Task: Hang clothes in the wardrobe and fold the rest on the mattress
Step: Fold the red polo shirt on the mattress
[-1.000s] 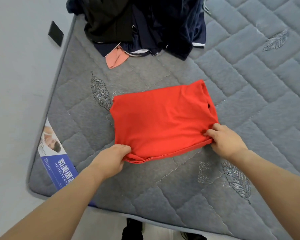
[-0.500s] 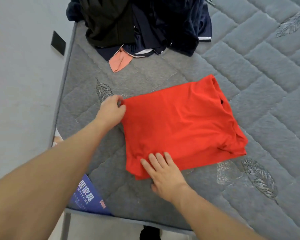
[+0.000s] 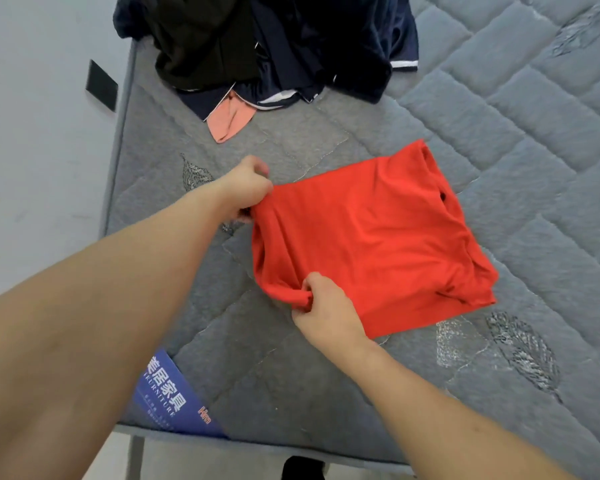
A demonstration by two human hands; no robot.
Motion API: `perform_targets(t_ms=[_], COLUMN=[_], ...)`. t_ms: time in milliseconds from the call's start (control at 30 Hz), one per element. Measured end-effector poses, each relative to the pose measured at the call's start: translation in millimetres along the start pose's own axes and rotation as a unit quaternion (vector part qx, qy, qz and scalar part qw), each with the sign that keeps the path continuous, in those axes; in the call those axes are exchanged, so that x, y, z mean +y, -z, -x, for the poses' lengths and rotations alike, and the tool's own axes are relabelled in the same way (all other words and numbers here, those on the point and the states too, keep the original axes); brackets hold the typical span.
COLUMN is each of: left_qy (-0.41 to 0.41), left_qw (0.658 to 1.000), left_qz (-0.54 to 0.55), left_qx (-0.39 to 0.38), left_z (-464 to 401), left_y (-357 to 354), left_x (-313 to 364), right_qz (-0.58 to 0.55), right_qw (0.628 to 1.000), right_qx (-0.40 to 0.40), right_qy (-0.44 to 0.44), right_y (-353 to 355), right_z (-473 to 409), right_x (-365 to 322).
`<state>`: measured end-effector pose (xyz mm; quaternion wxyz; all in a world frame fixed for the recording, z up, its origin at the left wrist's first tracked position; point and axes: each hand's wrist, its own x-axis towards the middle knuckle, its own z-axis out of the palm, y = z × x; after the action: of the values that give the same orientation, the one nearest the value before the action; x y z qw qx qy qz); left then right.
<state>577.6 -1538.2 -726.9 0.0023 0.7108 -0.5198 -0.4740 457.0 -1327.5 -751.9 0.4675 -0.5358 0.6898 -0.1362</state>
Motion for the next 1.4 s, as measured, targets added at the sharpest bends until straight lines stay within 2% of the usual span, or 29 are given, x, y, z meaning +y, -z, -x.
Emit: perform_targets(t_ms=[100,233,300,367,400,433,467,533,600,667,733,833,933,1000,1033,1133,1200,1267,1300,1400], left_qy=[0.033,0.012,-0.034,-0.118,-0.154,-0.183,-0.191,-0.19,-0.197,-0.208,-0.213,-0.187,-0.205,-0.256,-0.289,-0.367,-0.374,-0.335,-0.294,-0.21], left_qw=[0.994,0.977,0.977,0.979,0.969,0.949,0.94,0.95,0.954,0.956,0.962,0.969,0.967,0.929,0.908,0.87,0.85,0.841,0.849,0.872], left_qz=[0.066,0.114,0.07,-0.078,-0.171,-0.256,-0.283,-0.248,-0.223,-0.2,-0.158,-0.145,-0.145,-0.24,-0.275,-0.319,-0.37,-0.423,-0.434,-0.426], left_qx=[-0.08,-0.179,-0.196,-0.146,-0.095,-0.034,0.003,0.019,0.019,0.044,0.064,0.072,-0.041,-0.118,-0.13,-0.086,-0.024,0.043,0.068,0.117], left_z=[11.3,20.3,20.8,9.6,1.5,-7.1,-13.7,-26.5,-36.4,-39.9,-43.6,-49.7,-51.3,-51.0,-50.2,-47.5,-48.4,-50.5,-52.4,-53.7], left_y=[-4.9,-38.2,-66.7,-97.0,-112.2,-124.9,-133.9,-146.3,-154.3,-160.6,-166.0,-171.2,-173.6,-173.2,-173.6,-182.7,-189.1,-188.6,-186.9,-184.7], left_x=[54.8,125.7,153.4,168.7,171.2,171.4,170.3,165.8,162.0,163.5,165.0,164.7,165.2,161.5,158.7,158.6,162.7,164.5,163.5,152.6], right_qz=[-0.251,-0.37,-0.388,-0.389,-0.369,-0.316,-0.239,-0.072,0.082,0.167,0.191,0.175,0.121,0.089,0.083,0.061,-0.035,-0.133,-0.134,0.002], right_qw=[0.961,0.903,0.871,0.851,0.855,0.874,0.9,0.937,0.947,0.951,0.953,0.957,0.971,0.977,0.977,0.98,0.985,0.966,0.959,0.97], right_qx=[0.089,0.155,0.184,0.182,0.177,0.174,0.172,0.206,0.236,0.181,0.138,0.142,0.131,0.114,0.107,0.064,-0.018,-0.127,-0.162,-0.163], right_qy=[-0.081,-0.154,-0.237,-0.301,-0.318,-0.325,-0.321,-0.274,-0.2,-0.186,-0.192,-0.182,-0.158,-0.155,-0.163,-0.178,-0.167,-0.183,-0.189,-0.178], right_y=[57.9,130.5,153.0,165.1,168.2,169.3,167.6,160.2,149.4,144.9,152.0,174.3,184.0,183.4,184.3,191.9,200.5,215.2,225.2,256.2], right_z=[5.1,13.1,16.7,17.0,16.0,14.8,14.0,13.8,13.1,6.3,-4.8,-19.9,-24.7,-24.8,-25.3,-30.3,-36.0,-43.0,-49.8,-70.9], right_x=[23.1,70.3,96.9,119.9,127.7,133.5,136.6,132.7,126.2,127.0,135.4,144.7,150.3,153.2,154.3,160.1,162.4,159.9,160.6,160.6])
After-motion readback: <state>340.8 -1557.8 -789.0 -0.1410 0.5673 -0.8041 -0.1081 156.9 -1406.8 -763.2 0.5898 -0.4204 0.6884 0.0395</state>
